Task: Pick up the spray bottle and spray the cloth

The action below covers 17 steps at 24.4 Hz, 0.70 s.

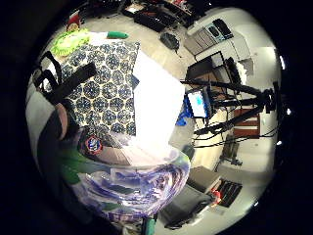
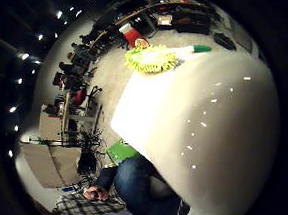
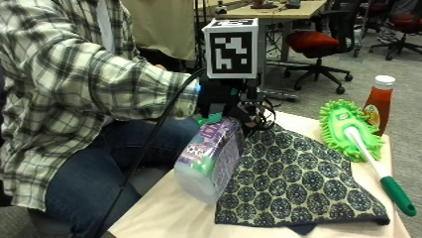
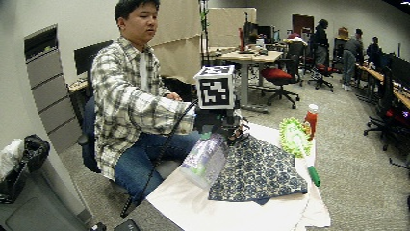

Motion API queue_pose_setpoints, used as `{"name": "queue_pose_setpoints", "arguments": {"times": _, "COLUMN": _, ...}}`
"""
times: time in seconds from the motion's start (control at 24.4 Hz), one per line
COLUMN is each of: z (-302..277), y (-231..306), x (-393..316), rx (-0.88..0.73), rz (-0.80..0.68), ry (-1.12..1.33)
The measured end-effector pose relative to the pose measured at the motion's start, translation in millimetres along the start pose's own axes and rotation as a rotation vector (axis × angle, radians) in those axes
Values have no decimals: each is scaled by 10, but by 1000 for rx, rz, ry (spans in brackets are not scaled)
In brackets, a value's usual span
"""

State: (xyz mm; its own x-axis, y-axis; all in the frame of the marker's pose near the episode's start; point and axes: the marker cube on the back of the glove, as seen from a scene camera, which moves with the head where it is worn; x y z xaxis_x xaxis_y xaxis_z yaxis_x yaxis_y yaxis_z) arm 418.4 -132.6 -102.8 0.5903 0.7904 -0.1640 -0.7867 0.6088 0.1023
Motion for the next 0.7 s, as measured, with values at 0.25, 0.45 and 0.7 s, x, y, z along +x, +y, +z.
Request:
{"name": "queue_pose_setpoints", "arguments": {"times": 0.25, "z": 129, "y": 28, "x": -75, "rx": -64, "rz": -29, "ry": 81}}
{"name": "queue_pose_setpoints", "arguments": {"times": 0.45, "z": 227, "y": 32, "x": -106, "rx": -82, "rz": -22, "ry": 201}}
{"name": "queue_pose_setpoints", "arguments": {"times": 0.7, "z": 284, "y": 78, "x": -149, "rx": -108, "rz": -72, "ry": 221}}
